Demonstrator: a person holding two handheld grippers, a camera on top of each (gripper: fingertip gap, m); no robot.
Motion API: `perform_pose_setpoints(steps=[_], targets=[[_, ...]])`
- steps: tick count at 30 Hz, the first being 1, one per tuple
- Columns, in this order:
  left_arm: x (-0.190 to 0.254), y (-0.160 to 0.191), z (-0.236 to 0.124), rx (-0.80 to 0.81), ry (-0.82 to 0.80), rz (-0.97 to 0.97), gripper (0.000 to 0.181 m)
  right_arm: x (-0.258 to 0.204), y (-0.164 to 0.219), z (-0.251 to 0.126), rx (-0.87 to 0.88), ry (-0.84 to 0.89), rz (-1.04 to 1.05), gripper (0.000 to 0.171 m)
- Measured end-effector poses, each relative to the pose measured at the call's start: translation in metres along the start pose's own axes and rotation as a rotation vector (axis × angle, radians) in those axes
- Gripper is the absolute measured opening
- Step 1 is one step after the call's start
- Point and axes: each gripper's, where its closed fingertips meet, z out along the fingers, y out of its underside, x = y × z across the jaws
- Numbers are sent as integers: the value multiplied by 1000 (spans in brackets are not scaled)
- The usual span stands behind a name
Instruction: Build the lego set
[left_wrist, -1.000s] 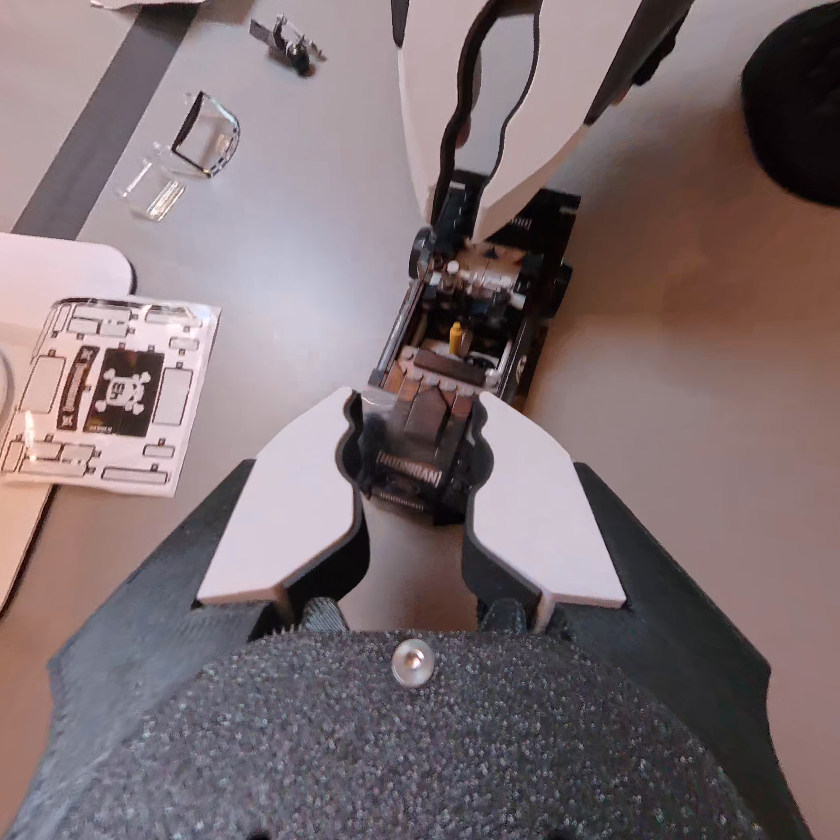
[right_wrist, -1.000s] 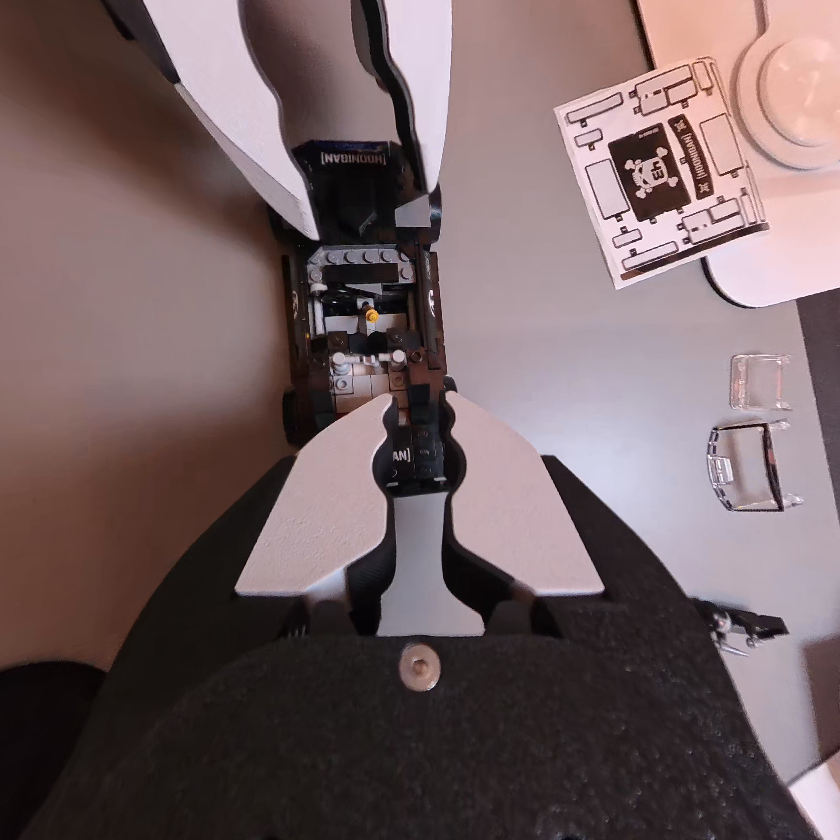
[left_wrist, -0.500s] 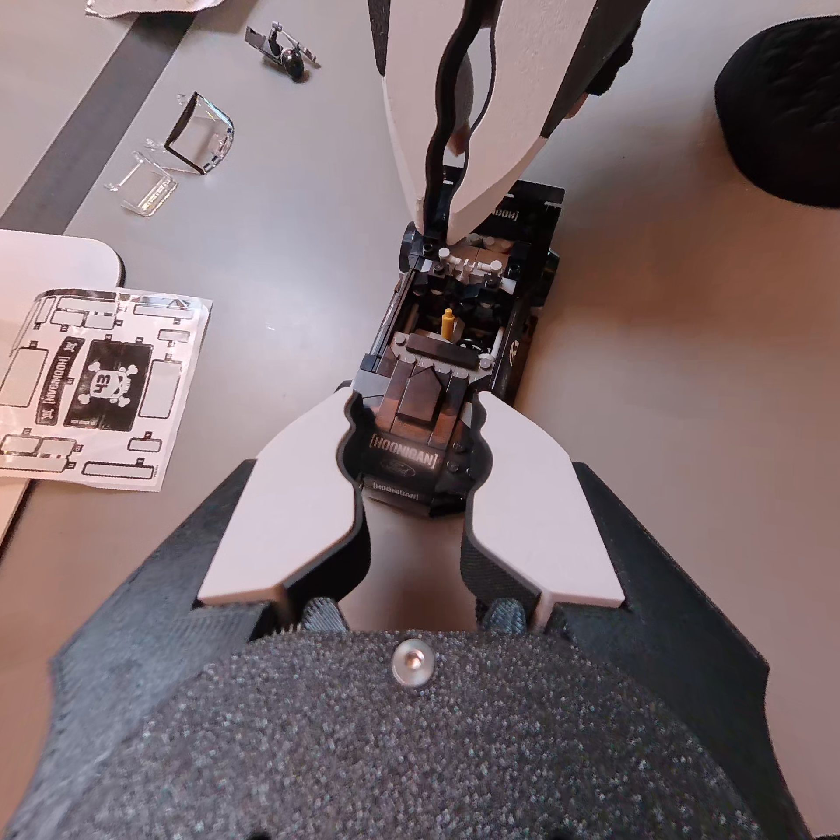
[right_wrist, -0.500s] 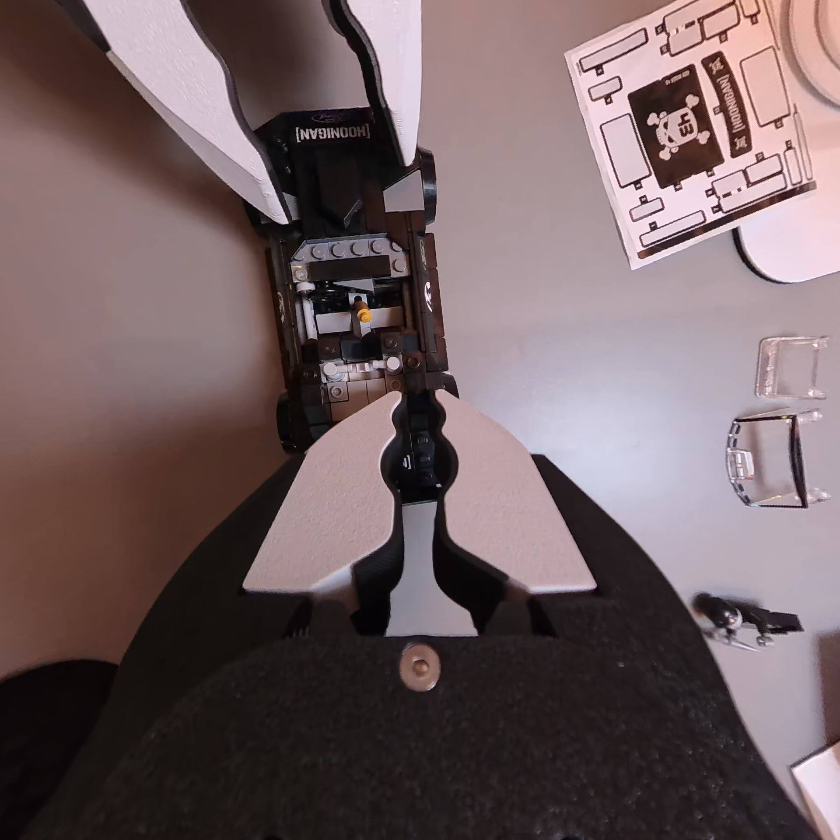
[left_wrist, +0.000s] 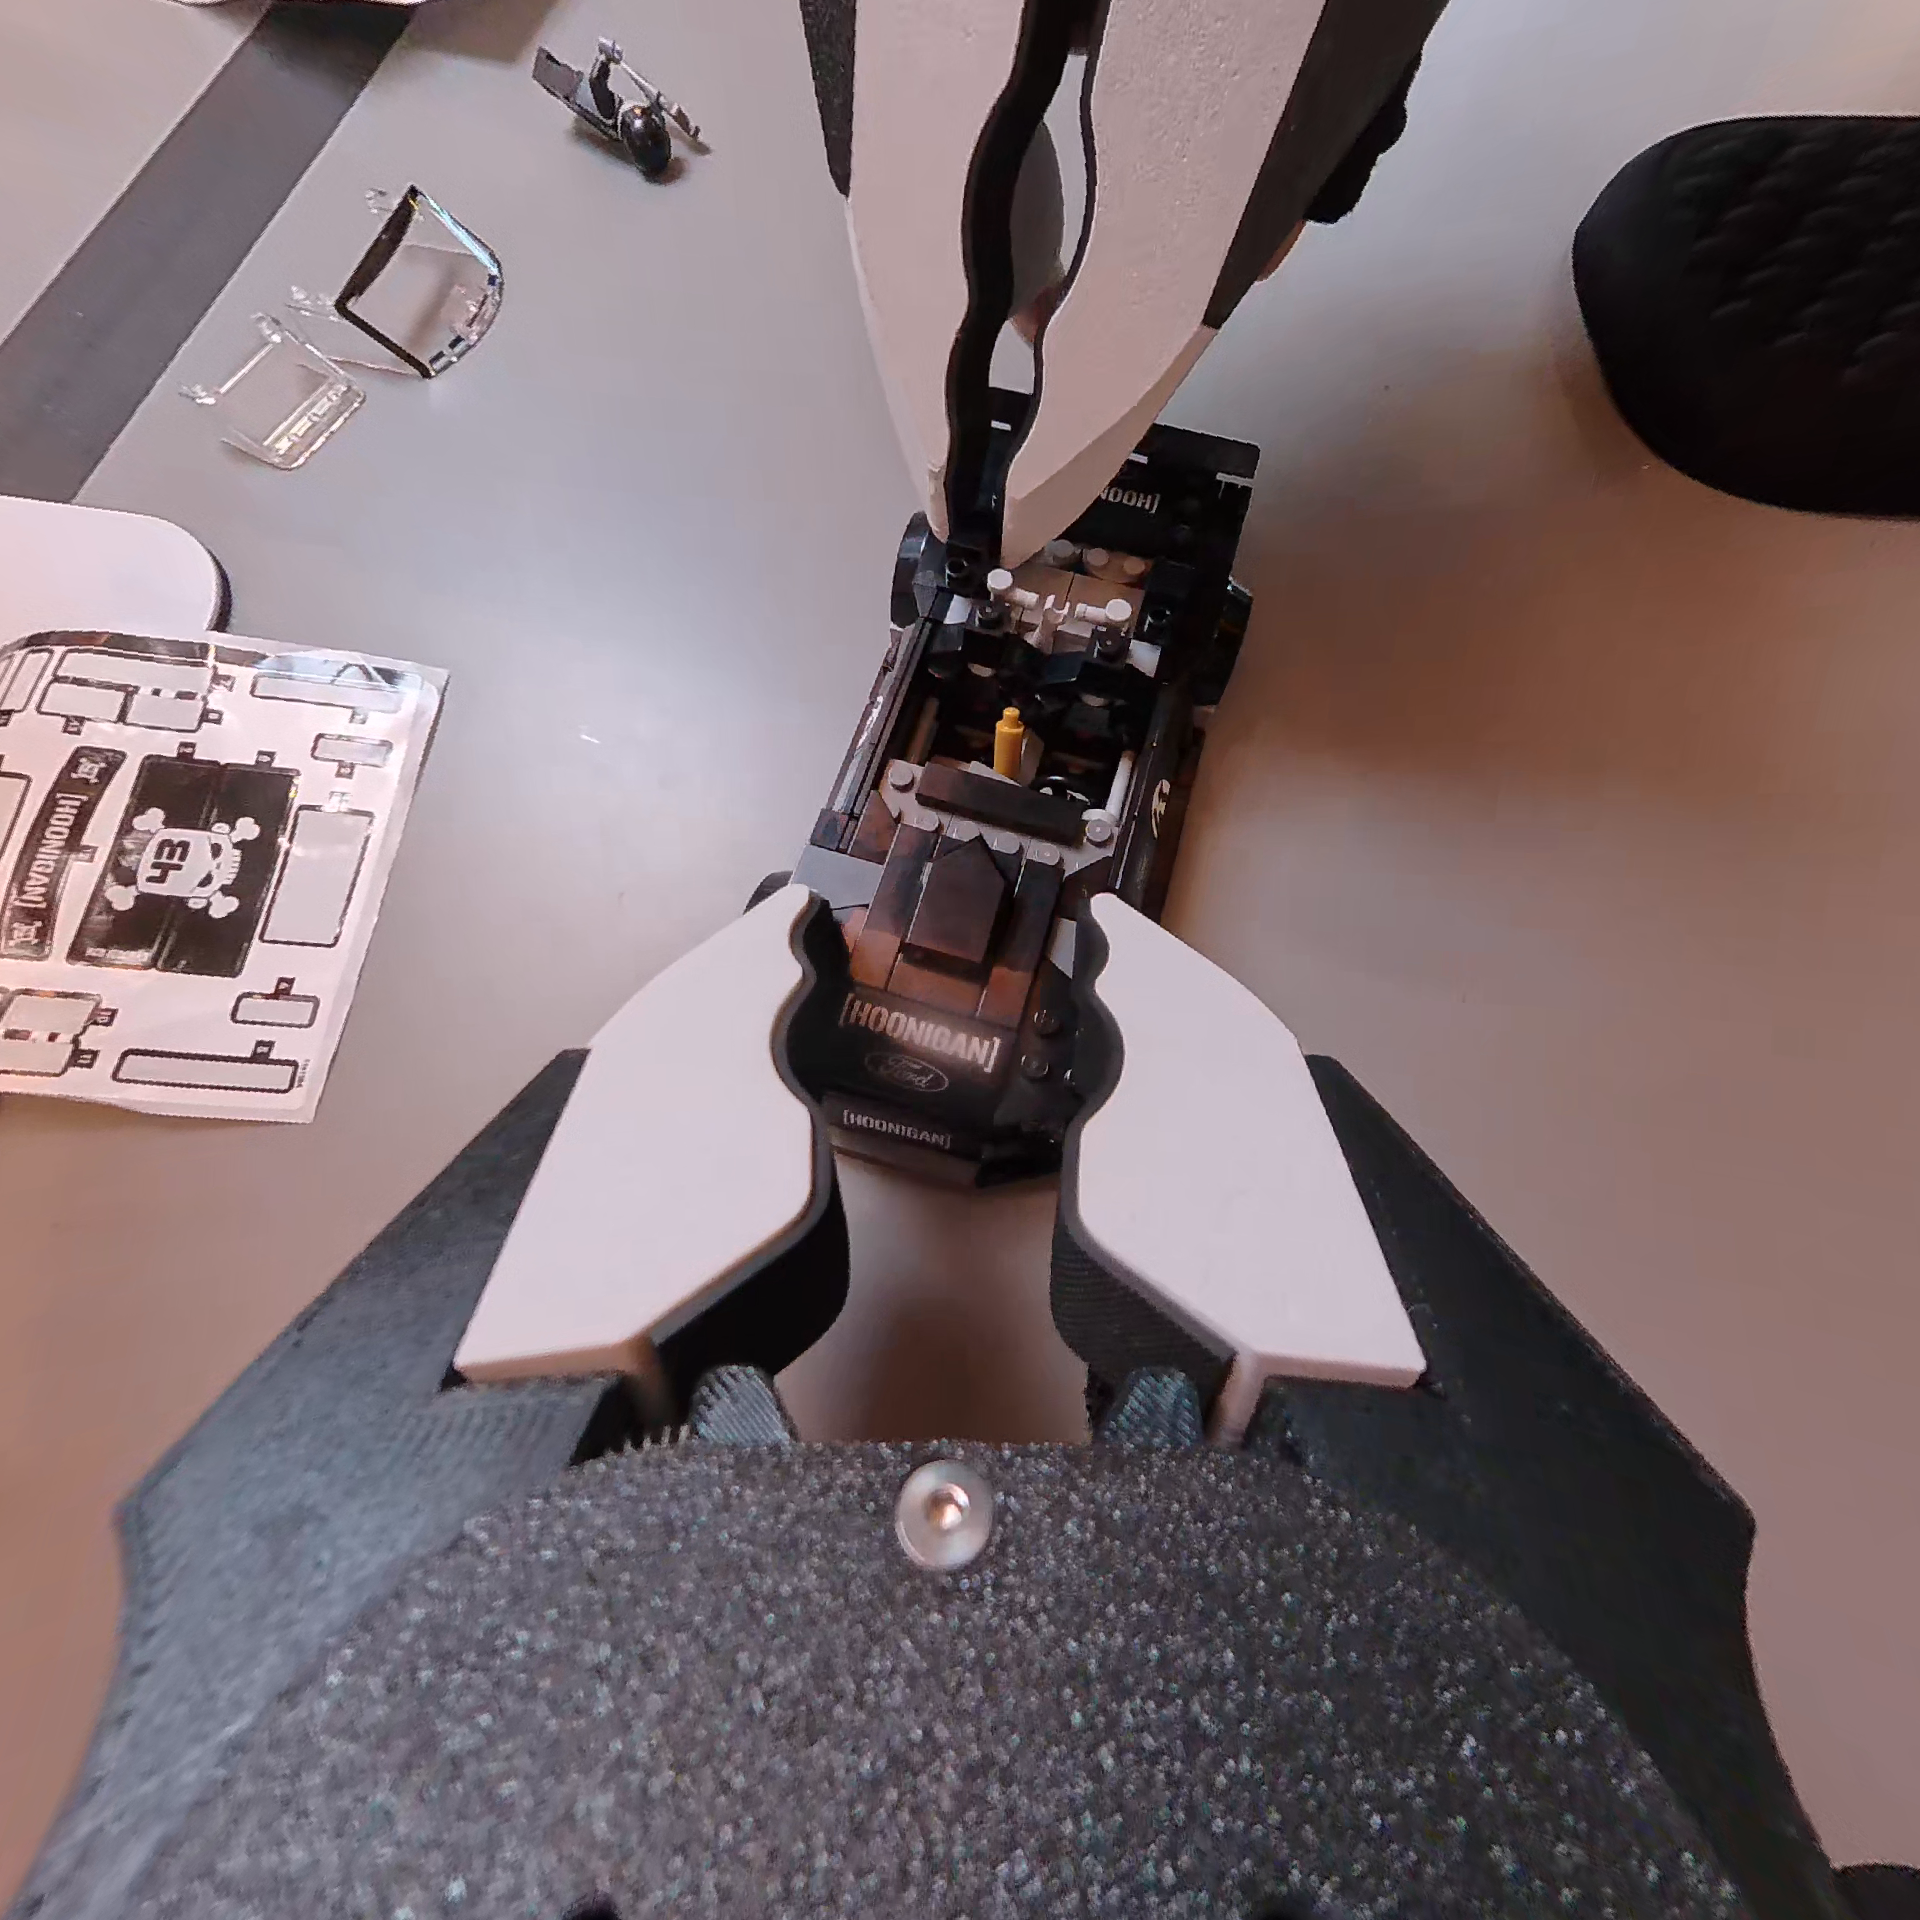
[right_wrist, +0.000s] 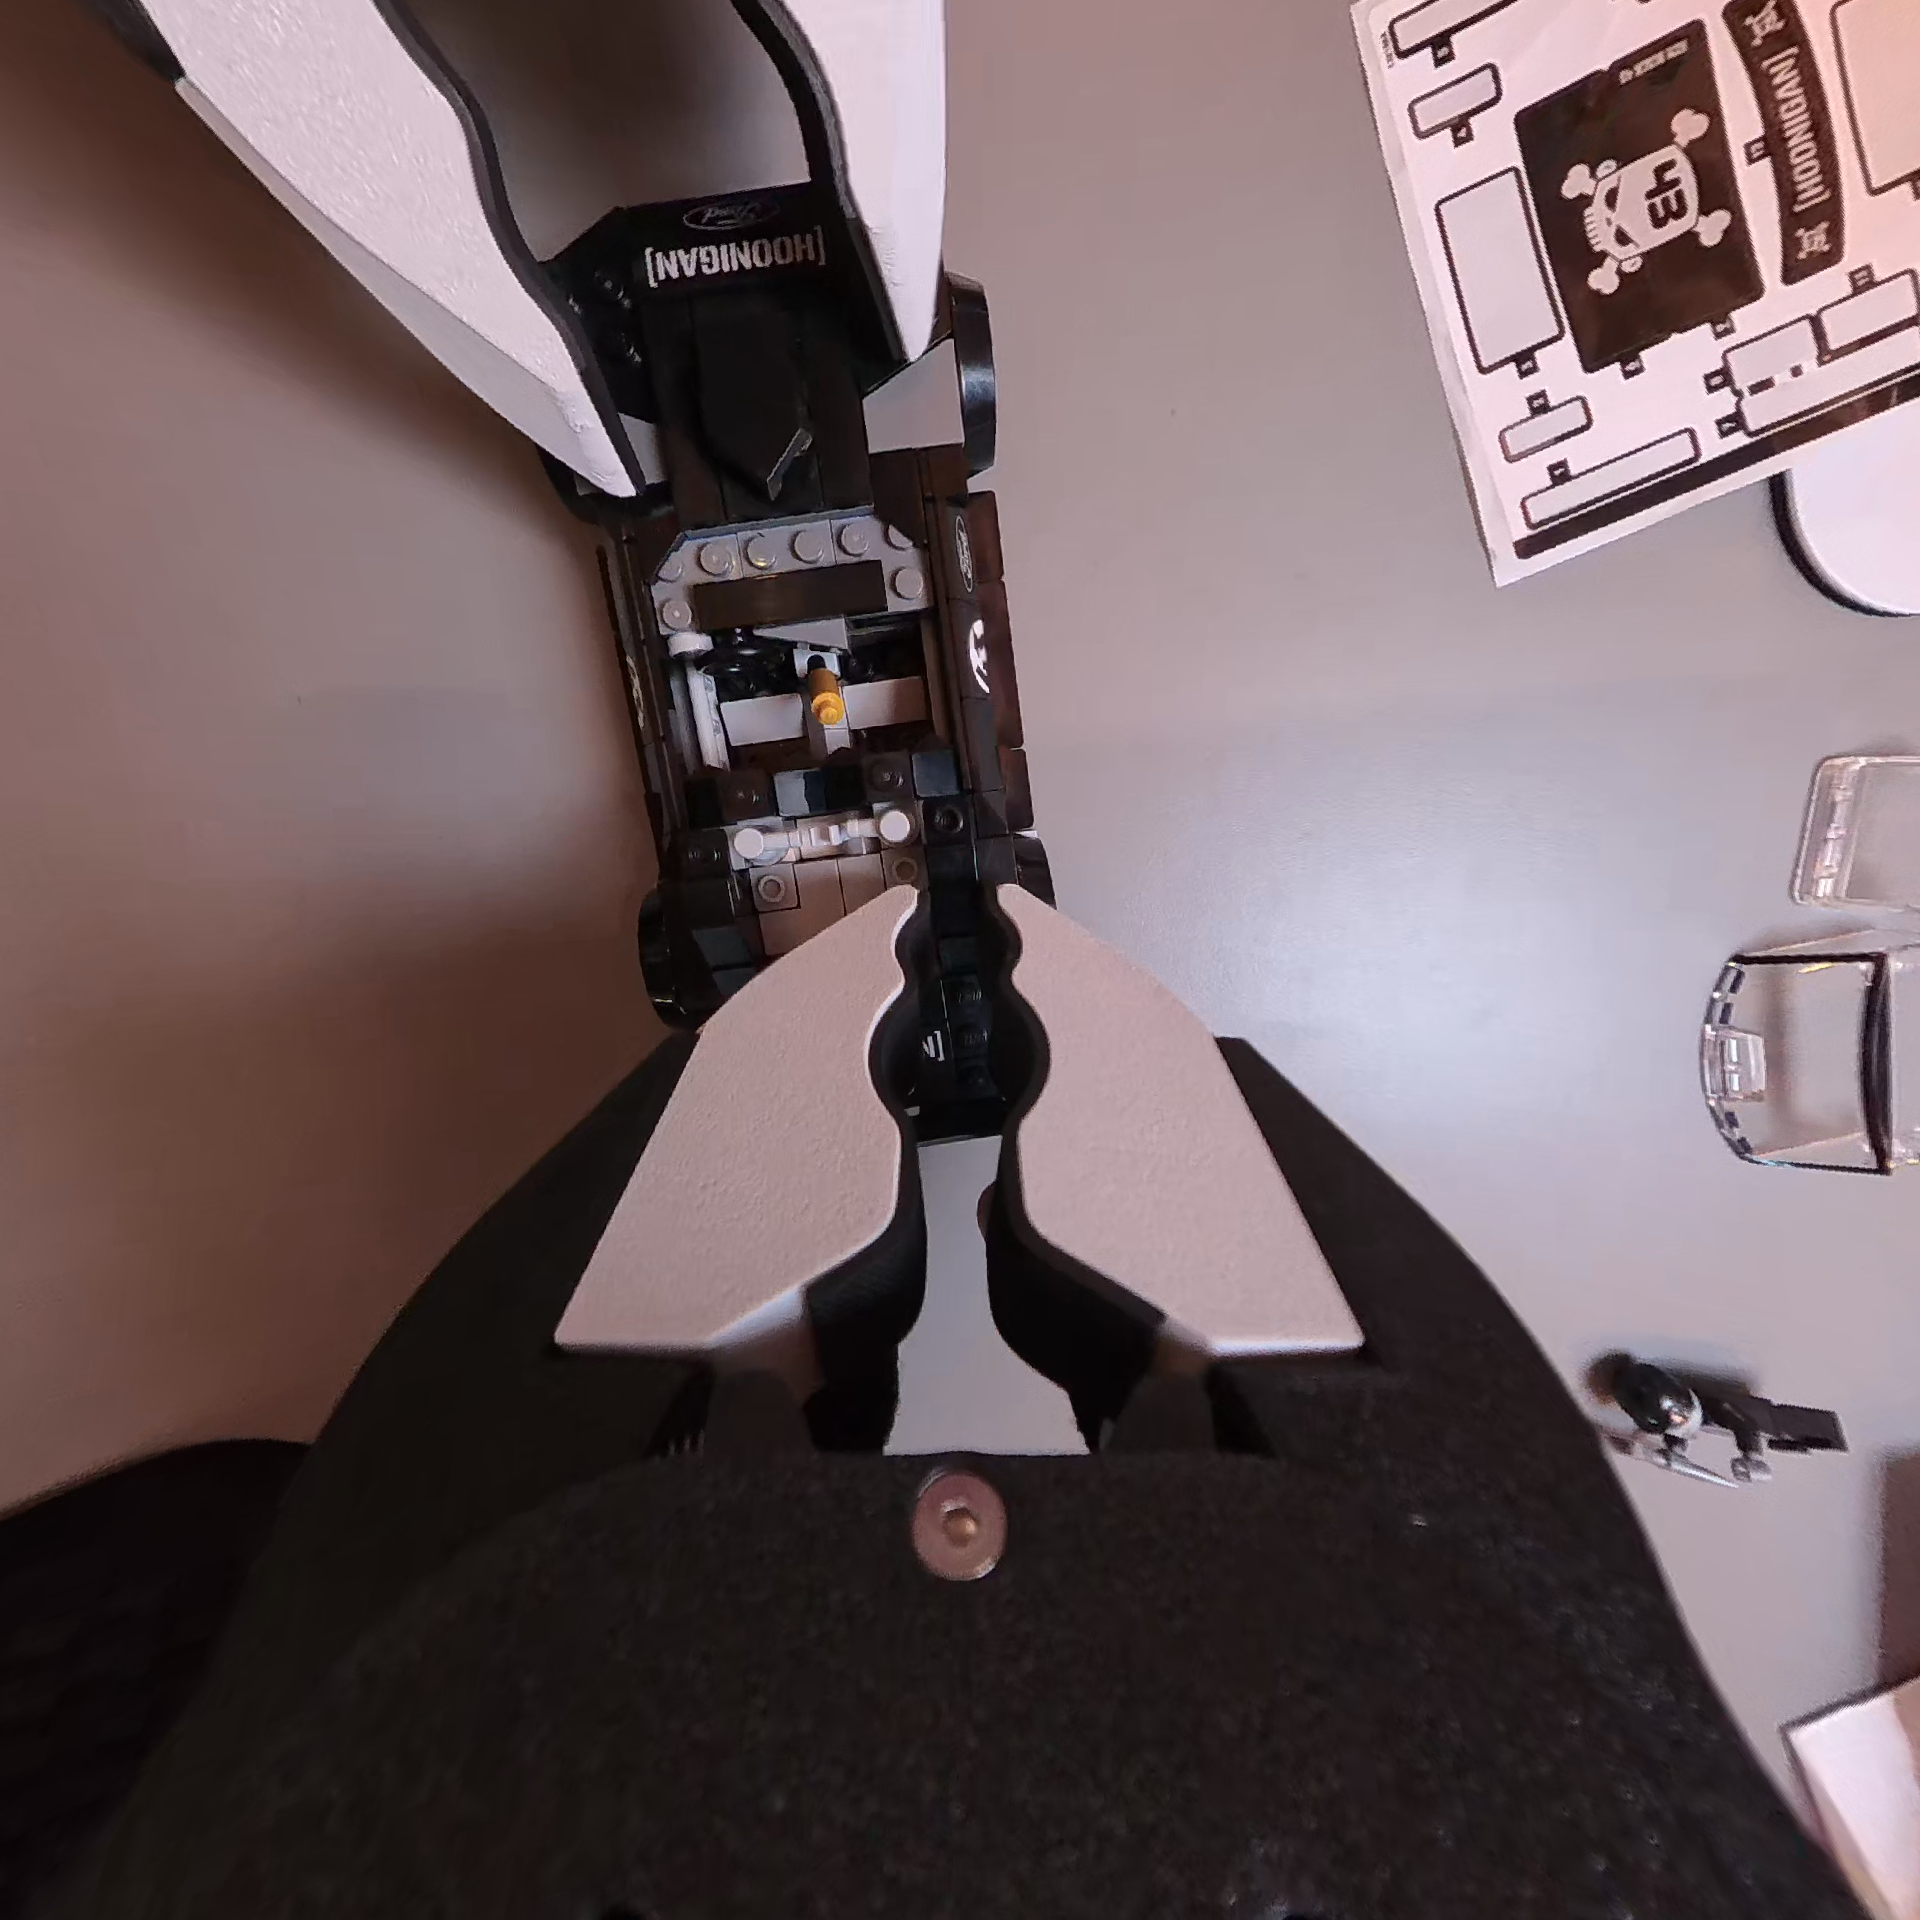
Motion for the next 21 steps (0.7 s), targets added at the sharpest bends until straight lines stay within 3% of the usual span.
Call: perform_pose_setpoints(steps=[10, 13, 21], targets=[[3, 1, 0, -5, 5, 17, 48, -1, -1, -4, 15, -1, -25, 12], [7, -3, -1, 5, 11, 31, 49, -3, -4, -23, 142, -12, 12, 30], [8, -11, -7, 59, -39, 35, 47, -31, 24, -49, 400, 144, 223, 29]])
